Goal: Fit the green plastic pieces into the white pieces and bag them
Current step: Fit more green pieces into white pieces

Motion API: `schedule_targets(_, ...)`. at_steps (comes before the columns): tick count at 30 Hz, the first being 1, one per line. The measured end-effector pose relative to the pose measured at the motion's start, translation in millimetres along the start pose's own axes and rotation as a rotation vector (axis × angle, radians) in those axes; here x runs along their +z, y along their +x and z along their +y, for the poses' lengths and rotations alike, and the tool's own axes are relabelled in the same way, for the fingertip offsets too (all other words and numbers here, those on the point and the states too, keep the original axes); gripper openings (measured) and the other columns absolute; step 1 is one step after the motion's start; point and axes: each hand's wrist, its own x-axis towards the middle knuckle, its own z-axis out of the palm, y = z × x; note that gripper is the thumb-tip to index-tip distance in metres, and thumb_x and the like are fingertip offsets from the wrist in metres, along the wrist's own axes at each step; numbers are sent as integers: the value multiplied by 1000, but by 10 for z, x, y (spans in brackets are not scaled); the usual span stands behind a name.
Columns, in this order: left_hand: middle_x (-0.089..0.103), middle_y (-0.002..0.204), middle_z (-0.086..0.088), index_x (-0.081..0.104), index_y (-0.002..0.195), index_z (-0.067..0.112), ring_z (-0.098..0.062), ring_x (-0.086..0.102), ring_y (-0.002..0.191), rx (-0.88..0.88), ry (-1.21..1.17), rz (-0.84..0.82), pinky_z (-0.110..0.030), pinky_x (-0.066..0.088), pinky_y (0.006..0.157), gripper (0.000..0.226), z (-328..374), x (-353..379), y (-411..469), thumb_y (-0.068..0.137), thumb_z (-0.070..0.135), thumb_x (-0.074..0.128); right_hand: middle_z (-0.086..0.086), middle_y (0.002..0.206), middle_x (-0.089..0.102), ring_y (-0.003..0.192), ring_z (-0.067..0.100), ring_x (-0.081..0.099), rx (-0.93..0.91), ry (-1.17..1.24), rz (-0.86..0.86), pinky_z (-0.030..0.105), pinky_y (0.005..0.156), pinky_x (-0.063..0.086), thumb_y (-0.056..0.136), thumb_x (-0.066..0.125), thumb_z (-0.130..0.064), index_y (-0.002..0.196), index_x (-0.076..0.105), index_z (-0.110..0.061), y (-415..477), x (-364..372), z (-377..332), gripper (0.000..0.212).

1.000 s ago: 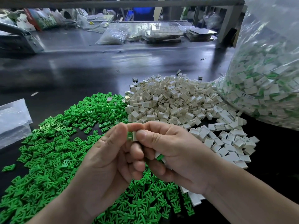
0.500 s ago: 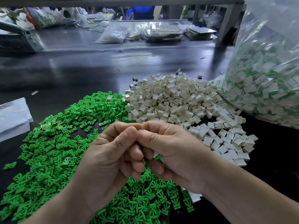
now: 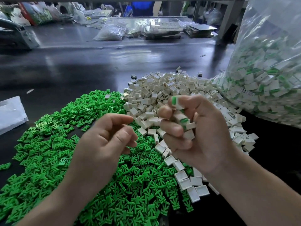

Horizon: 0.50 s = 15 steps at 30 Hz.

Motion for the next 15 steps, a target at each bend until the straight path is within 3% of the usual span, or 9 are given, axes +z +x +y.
schedule_targets(2,65,115,23,56,124,46,2,62,99,187,421,-69,-13,54,70,32,-44,31,-37,93,52,53,7,77,62,46,12,54,-33,51,78,16,29,35,73,61,-15,89,58,-14,23,-31,-30,16)
schedule_targets(3,55,130,26,49,135,45,5,53,114,280,577,-146,-16,49,88,41,-57,64,-38,95,54,48,8,77,64,46,13,54,-35,53,113,16,29,35,71,62,-15,90,60,-14,34,-42,-25,19)
schedule_targets(5,35,154,14,35,149,39,-6,32,139,396,784,-320,-29,31,110,56,-91,151,-41,95,55,37,9,78,65,47,12,55,-22,31,151,16,29,34,73,62,-12,88,62,-12,52,-53,-1,15)
schedule_targets(7,16,162,9,25,152,40,-11,12,149,411,888,-446,-38,24,116,58,-111,191,-23,97,55,27,9,76,64,47,11,55,-4,6,169,16,29,35,75,60,-8,88,62,-10,67,-68,17,13)
schedule_targets(9,21,161,6,34,149,40,-16,15,149,439,929,-492,-45,29,114,53,-121,182,-5,98,52,26,8,72,61,45,9,51,14,-29,204,15,29,34,76,61,-6,91,61,-10,81,-84,19,16)
schedule_targets(11,40,154,5,48,141,37,-21,34,142,454,936,-497,-47,38,106,47,-103,163,7,99,47,32,5,70,57,42,7,46,31,-93,254,15,30,32,78,64,-8,92,60,-11,94,-106,18,15)
schedule_targets(15,65,126,2,70,118,23,-24,58,112,504,842,-369,-45,51,89,30,-107,142,27,97,31,50,2,69,54,42,6,43,63,-161,282,15,30,30,90,64,-13,86,58,-13,109,-144,21,6)
